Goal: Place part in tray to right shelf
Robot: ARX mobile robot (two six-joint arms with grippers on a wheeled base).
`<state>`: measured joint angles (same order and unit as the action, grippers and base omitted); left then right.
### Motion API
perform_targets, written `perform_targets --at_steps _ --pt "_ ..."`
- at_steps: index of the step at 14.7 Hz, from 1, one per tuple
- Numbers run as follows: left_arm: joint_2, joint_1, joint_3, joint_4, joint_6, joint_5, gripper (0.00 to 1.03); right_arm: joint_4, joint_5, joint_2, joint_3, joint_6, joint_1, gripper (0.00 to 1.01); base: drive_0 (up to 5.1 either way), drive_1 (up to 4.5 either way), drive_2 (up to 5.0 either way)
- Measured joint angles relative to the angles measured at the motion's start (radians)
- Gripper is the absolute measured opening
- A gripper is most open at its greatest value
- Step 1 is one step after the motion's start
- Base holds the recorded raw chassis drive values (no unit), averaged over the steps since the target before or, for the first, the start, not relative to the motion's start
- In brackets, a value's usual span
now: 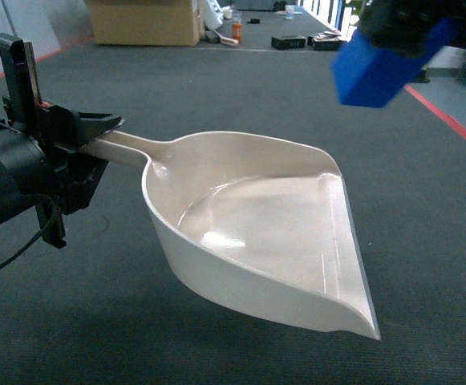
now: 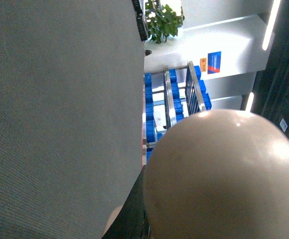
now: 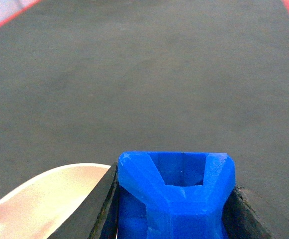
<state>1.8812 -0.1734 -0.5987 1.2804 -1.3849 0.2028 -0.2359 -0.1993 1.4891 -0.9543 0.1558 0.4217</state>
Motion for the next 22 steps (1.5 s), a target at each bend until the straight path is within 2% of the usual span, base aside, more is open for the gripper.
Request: perform_targets --at_steps 1,2,3,4,5,6,7,8,9,10,11,12,13,15,16,21,22 --pt "0.0 0.0 0.0 0.0 0.0 -0.001 0.16 -0.024 0.046 0.06 -0.034 0.064 0.061 0.46 0.0 0.0 0.0" --pt "0.0 0.0 0.0 0.0 0.0 -0.001 0.16 -0.05 0.11 0.139 -0.045 0.161 0.095 0.46 0.0 0.0 0.0" --pt "0.0 0.0 0.0 0.0 0.0 0.0 0.16 0.002 0.169 0.2 -0.058 0.257 0.103 0.58 0.0 0.0 0.0" --pt "0.0 0.0 0.0 -0.004 0.005 0.002 0.16 -0.024 0.179 0.195 -0.026 0.32 0.096 0.76 0.0 0.0 0.0" --pt "0.0 0.0 0.001 -0.001 0.004 0.0 0.16 -0.041 0.173 0.104 0.018 0.331 0.063 0.92 0.0 0.0 0.0" --pt "0.0 0.0 0.001 -0.001 0.005 -0.002 0.15 -0.038 0.162 0.011 0.052 0.33 0.021 1.0 0.0 0.0 0.0" --pt "0.0 0.0 0.0 -0.002 0.005 -0.003 0.16 -0.051 0.124 -0.109 0.119 0.301 -0.037 0.98 0.0 0.0 0.0" --pt "0.0 0.0 0.001 -0.001 0.005 0.0 0.15 -0.071 0.117 -0.183 0.18 0.26 -0.058 0.98 0.0 0.0 0.0" --pt "0.0 -0.002 0.001 -0.002 0.005 -0.001 0.16 -0.272 -0.024 -0.254 0.282 0.12 -0.05 0.86 0.0 0.0 0.0" --pt "0.0 -0.002 0.001 -0.001 0.004 0.005 0.16 -0.391 -0.101 -0.325 0.383 -0.022 -0.077 0.71 0.0 0.0 0.0" --pt "0.0 0.002 0.0 -0.002 0.005 0.0 0.15 -0.415 -0.101 -0.372 0.456 -0.074 -0.118 0.6 0.0 0.0 0.0" --pt "0.0 0.005 0.0 -0.001 0.005 -0.008 0.16 -0.422 -0.087 -0.406 0.523 -0.107 -0.153 0.49 0.0 0.0 0.0" --pt "0.0 0.003 0.0 -0.001 0.005 -0.003 0.16 -0.425 -0.058 -0.438 0.586 -0.127 -0.176 0.36 0.0 0.0 0.0" --pt "0.0 -0.002 0.0 -0.001 0.005 0.003 0.15 -0.441 0.001 -0.528 0.668 -0.145 -0.22 0.1 0.0 0.0 0.0" --pt "0.0 0.0 0.0 -0.001 0.005 0.0 0.16 -0.438 0.022 -0.577 0.713 -0.15 -0.249 0.02 0.0 0.0 0.0" --pt "0.0 0.0 0.0 -0.001 0.005 -0.001 0.15 -0.376 0.097 -0.753 0.837 -0.151 -0.326 0.02 0.0 0.0 0.0" --pt "0.0 0.0 0.0 -0.001 0.005 0.0 0.16 -0.348 0.135 -0.796 0.855 -0.151 -0.354 0.02 0.0 0.0 0.0"
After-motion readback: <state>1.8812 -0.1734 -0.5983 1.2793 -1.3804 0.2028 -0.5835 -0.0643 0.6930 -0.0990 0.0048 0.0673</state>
